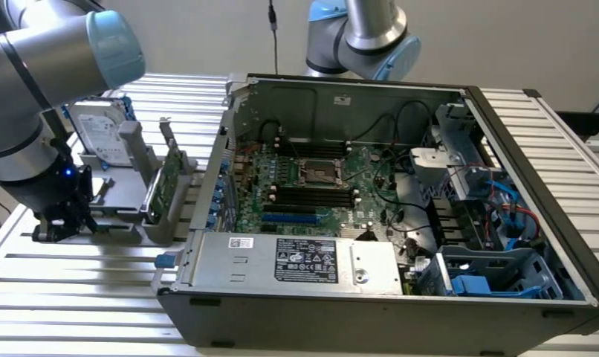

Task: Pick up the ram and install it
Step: 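Pick up the ram and move it above insertion slot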

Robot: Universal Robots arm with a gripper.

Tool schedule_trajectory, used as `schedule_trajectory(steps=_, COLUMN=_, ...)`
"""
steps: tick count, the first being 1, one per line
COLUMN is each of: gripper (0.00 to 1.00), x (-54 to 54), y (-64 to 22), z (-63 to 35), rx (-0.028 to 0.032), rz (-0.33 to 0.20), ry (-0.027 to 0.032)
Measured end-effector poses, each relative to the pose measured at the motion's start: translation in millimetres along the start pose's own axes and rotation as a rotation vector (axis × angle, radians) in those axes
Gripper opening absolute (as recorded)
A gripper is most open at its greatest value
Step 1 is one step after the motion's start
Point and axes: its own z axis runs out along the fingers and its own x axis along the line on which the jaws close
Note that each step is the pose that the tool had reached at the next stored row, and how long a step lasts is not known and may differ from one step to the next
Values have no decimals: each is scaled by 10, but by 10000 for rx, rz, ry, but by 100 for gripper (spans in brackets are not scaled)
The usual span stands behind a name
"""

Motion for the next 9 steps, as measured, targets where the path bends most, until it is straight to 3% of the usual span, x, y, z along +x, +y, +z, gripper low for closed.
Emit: schedule_trajectory(steps=9, gripper=14, x=0, y=-11, z=-2, rx=-114, rz=356, ry=-18)
